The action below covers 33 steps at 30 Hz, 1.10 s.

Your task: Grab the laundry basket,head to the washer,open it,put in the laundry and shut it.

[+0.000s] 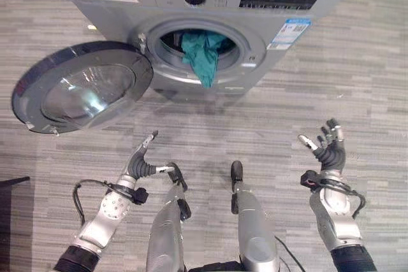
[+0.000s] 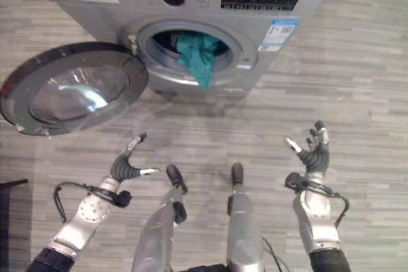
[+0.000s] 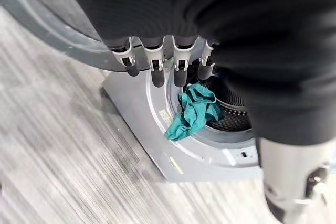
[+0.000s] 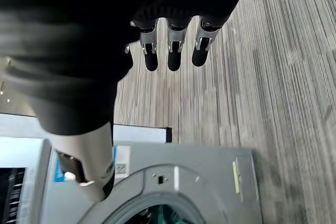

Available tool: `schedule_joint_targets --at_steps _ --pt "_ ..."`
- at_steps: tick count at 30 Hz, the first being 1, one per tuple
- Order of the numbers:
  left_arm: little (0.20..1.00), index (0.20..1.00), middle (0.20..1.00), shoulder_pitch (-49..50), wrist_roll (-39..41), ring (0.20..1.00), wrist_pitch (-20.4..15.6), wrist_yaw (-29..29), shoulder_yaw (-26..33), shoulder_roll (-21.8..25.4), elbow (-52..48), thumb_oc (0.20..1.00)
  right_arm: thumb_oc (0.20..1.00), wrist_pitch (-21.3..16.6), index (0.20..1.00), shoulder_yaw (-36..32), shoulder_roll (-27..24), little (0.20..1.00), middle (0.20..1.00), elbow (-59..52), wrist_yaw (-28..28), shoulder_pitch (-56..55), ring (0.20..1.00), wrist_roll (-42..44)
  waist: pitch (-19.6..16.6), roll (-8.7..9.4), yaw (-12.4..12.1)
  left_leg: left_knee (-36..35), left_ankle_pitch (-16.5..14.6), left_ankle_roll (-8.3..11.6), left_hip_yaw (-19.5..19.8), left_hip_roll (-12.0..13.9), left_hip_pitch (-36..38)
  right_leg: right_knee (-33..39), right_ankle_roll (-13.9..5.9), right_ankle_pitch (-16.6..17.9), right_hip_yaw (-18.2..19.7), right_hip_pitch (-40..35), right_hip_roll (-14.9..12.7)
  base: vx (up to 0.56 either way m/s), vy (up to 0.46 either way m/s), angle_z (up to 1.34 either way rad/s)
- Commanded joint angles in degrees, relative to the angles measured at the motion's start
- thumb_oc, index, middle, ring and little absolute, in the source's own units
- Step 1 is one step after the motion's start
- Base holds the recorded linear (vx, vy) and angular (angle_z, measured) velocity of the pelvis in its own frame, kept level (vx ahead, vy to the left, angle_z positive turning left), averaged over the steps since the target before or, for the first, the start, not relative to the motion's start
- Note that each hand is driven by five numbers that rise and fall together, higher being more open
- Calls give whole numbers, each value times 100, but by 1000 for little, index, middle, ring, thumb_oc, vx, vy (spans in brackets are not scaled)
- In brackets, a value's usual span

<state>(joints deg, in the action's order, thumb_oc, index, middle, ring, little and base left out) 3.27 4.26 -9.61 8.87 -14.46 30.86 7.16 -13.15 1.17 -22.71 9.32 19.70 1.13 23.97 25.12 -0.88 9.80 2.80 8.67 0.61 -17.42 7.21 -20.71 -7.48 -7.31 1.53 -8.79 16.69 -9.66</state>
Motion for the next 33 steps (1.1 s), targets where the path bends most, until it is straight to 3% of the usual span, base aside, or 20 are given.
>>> schedule_joint_targets --at_steps 1,2,3,4,6,7,8,11,12,13,16,17,18,19,21,24,26,28,32,33 --pt "1000 1000 1000 337 436 1000 -362 -8 287 25 39 1000 1000 -245 1000 -341 -139 1000 1000 -208 -75 -25 1000 121 -489 104 -53 968 -1429 361 357 444 373 -120 -7 -292 -68 -16 -96 95 105 -11" --pt "1000 1000 1000 351 436 1000 -365 -9 291 24 36 1000 1000 -245 1000 -335 -140 1000 1000 -209 -75 -32 1000 122 -481 107 -53 972 -1441 358 352 444 392 -110 -12 -290 -64 -39 -96 230 263 -8" --pt "1000 1000 1000 571 472 1000 -333 18 448 -76 255 1000 1000 -317 1000 -647 -157 1000 1000 -246 91 76 1000 83 -788 89 -148 1084 -1701 201 404 368 729 -123 -127 -273 1 -370 -234 95 197 -5" --pt "1000 1000 1000 570 470 1000 -335 20 448 -81 252 1000 1000 -319 1000 -648 -161 1000 1000 -252 92 74 1000 84 -757 122 -146 1071 -1560 158 318 352 697 -100 -86 -167 -37 -337 -265 165 293 4" --pt "1000 1000 1000 830 381 1000 -289 -59 520 -129 269 1000 1000 -356 1000 -1206 -314 1000 1000 -509 321 107 1000 -230 -1015 38 -170 846 -1682 -74 349 102 1180 -670 -210 -47 -10 -511 -494 143 272 -7" --pt "1000 1000 1000 832 379 1000 -288 -58 514 -131 266 1000 1000 -347 1000 -1211 -313 1000 1000 -523 324 96 1000 -236 -1007 46 -174 826 -1677 -82 343 84 1204 -686 -220 -55 -1 -516 -510 193 382 11" --pt "1000 1000 1000 938 280 1000 -262 -103 577 -118 244 1000 1000 -262 1000 -1619 -559 1000 1000 -766 573 166 1000 -690 -1088 24 -113 610 -1726 -269 403 -167 1536 -1509 -406 658 295 -433 -647 115 290 27" --pt "1000 1000 1000 1010 178 1000 -238 -199 611 -78 194 1000 1000 -295 1000 -2041 -963 1000 1000 -708 918 427 1000 -975 -1101 -53 -119 486 -1810 -471 586 -319 1854 -2346 -367 707 678 -244 -487 96 219 45" --pt "1000 1000 1000 1006 177 1000 -235 -200 612 -87 192 1000 1000 -303 1000 -2035 -978 1000 1000 -691 922 442 1000 -975 -1094 -54 -126 477 -1810 -473 575 -326 1864 -2360 -370 701 694 -235 -489 199 191 48" --pt "1000 1000 1000 1054 153 1000 -245 -326 642 -67 155 1000 1000 -248 1000 -2250 -1366 1000 1000 -684 1054 635 1000 -1272 -1250 -30 -181 380 -1892 -491 624 -430 1990 -2100 -351 678 629 -242 -539 187 45 24" --pt "1000 1000 1000 1050 171 1000 -296 -439 597 -78 142 1000 1000 -233 1000 -2467 -1864 1000 1000 -462 1245 825 1000 -1345 -1400 25 -197 363 -1959 -447 841 -530 2031 -1306 -351 446 693 -331 -428 183 -25 26" --pt "1000 1000 1000 1059 189 1000 -299 -486 577 -50 94 1000 1000 -251 1000 -2501 -2199 1000 1000 -347 1320 1107 1000 -1282 -1460 92 -202 419 -2071 -415 989 -588 2074 -455 -441 507 887 -346 -414 217 -85 39" --pt "1000 1000 1000 1061 191 1000 -292 -490 584 -61 85 1000 1000 -265 1000 -2480 -2227 1000 1000 -308 1317 1138 1000 -1267 -1457 67 -186 437 -2086 -421 1001 -580 2066 -333 -450 564 860 -412 -409 253 -156 40" --pt "1000 1000 1000 1045 178 1000 -308 -536 564 -19 68 1000 1000 -239 1000 -2570 -2653 1000 1000 -101 1391 1295 1000 -1315 -1463 165 -194 600 -2263 -395 1235 -615 2102 183 -539 698 1199 -314 -402 195 -114 39" --pt "1000 1000 1000 978 130 1000 -311 -562 524 13 74 1000 1000 -244 1000 -2535 -3043 1000 1000 103 1388 1523 1000 -1327 -1442 228 -205 787 -2412 -373 1394 -621 2108 511 -601 868 1396 -232 -475 170 -111 59" --pt "1000 1000 1000 864 81 1000 -317 -542 401 13 138 1000 1000 -251 1000 -2298 -3425 1000 1000 228 1285 1859 1000 -1236 -1425 314 -201 876 -2502 -319 1545 -603 2158 647 -616 925 1383 -224 -502 126 -96 88" --pt "1000 1000 1000 780 48 1000 -320 -555 259 -11 207 1000 1000 -136 1000 -2113 -3733 1000 1000 160 1080 2059 1000 -1294 -1585 538 -288 859 -2534 -217 1674 -618 2246 713 -696 1072 1253 -496 -630 182 -188 68" --pt "1000 1000 1000 806 75 1000 -333 -583 235 -41 207 1000 1000 -132 1000 -1943 -3883 1000 1000 232 985 2245 1000 -1262 -1651 565 -261 762 -2498 -186 1723 -592 2314 768 -705 1109 1212 -569 -619 122 -113 63" --pt "1000 1000 1000 932 286 1000 -350 -698 113 76 103 1000 1000 -27 1000 -672 -4572 1000 1000 661 347 3449 1000 -878 -1883 776 -462 446 -2332 -4 1745 -358 2519 892 -676 994 1041 -749 -470 154 -191 5" --pt "1000 1000 1000 929 375 1000 -342 -747 20 137 142 1000 1000 0 1000 243 -4703 1000 1000 1203 131 4477 1000 -560 -1948 846 -530 290 -2145 115 1742 -188 2565 1002 -615 857 959 -829 -355 113 -170 -18"
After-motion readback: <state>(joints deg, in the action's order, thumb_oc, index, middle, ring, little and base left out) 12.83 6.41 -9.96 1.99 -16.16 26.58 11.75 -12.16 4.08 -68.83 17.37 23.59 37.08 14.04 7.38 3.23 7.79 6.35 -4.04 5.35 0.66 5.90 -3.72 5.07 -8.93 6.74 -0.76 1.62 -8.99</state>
